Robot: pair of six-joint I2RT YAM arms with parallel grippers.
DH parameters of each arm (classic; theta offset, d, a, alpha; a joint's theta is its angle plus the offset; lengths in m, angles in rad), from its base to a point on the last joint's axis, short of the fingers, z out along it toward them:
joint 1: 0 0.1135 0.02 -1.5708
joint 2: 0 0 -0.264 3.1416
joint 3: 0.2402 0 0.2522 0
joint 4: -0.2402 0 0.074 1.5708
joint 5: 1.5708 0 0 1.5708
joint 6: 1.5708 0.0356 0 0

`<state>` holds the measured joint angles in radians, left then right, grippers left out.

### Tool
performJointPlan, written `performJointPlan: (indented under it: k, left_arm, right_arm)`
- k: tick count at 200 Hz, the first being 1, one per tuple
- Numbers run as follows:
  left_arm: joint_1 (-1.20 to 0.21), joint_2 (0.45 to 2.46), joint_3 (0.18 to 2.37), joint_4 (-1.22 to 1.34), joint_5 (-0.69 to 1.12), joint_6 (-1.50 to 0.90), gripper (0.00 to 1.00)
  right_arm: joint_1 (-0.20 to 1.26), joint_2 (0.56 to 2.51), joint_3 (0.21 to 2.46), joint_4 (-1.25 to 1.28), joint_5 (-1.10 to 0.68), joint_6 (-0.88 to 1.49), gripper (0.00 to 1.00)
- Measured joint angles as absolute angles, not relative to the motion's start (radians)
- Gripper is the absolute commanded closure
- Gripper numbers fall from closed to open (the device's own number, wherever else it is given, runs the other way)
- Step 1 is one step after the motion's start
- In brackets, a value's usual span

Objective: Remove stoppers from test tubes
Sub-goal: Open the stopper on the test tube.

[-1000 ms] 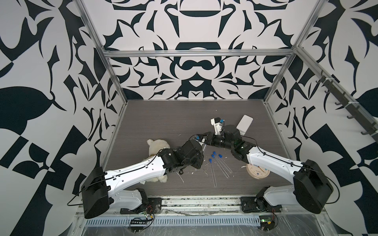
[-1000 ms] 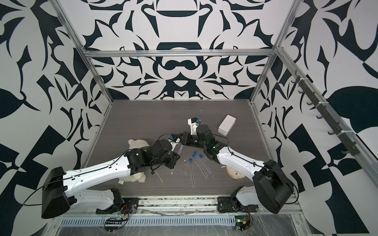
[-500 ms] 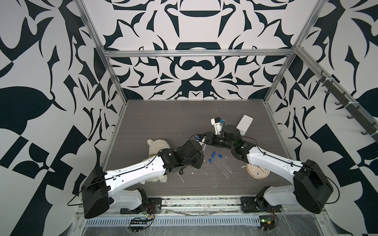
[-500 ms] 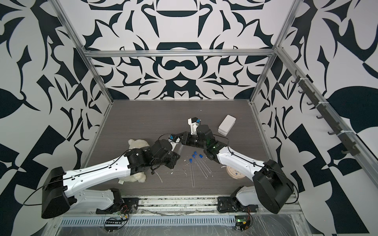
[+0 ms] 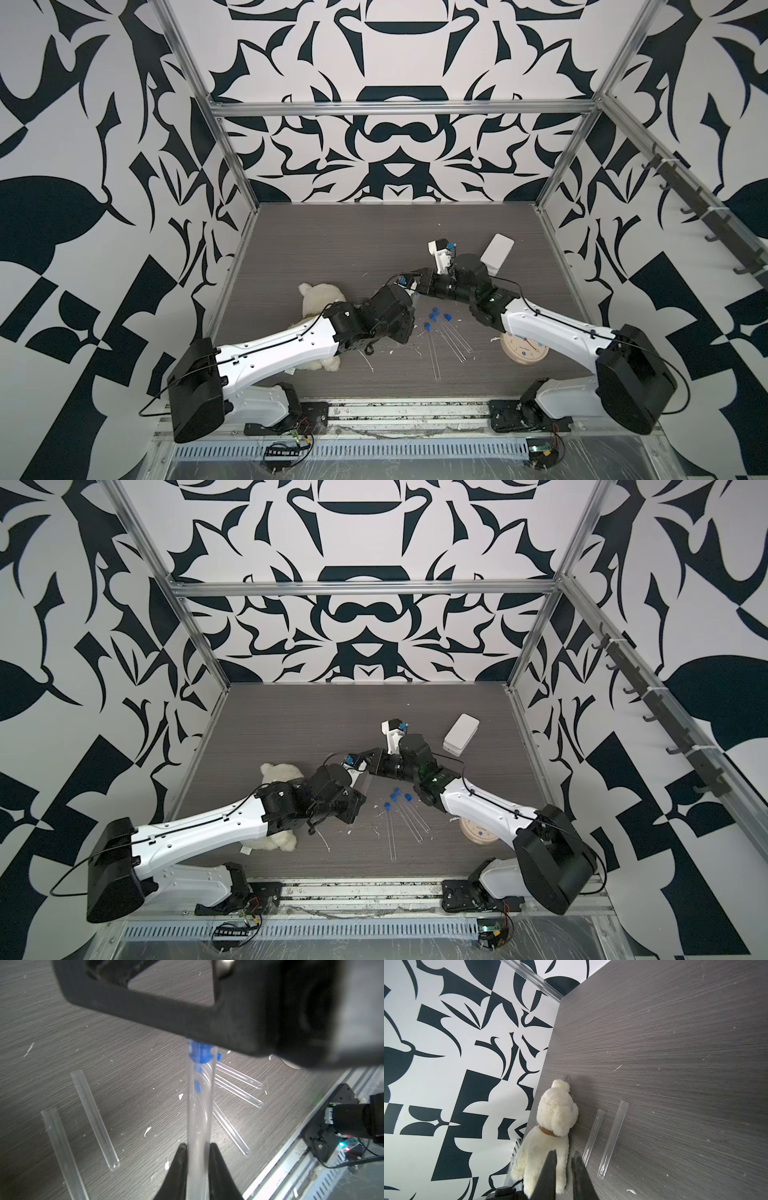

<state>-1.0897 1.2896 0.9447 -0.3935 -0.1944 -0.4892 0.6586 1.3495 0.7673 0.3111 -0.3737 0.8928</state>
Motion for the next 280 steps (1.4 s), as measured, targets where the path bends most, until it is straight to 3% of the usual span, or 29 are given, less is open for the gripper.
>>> performJointPlan:
  k: [23,192,225,280]
  left_arm:
    - [-1.092,1.290,0.945,-0.394,-0.198,-0.489,0.80]
    - [-1.094,1.273,0.944,-0.430,-0.205,-0.490,0.81]
    - [-1.094,1.273,0.944,-0.432,-0.215,-0.491,0.81]
    - [-1.094,1.258,0.944,-0.432,-0.234,-0.493,0.81]
  right_arm:
    - [0.660,1.349,0.767,0.312,-0.373,0.893,1.00]
    - [0.664,1.349,0.790,0.252,-0.318,0.828,1.00]
    - [0.664,1.348,0.790,0.253,-0.331,0.847,0.80]
    - [0.664,1.325,0.790,0.252,-0.348,0.851,0.79]
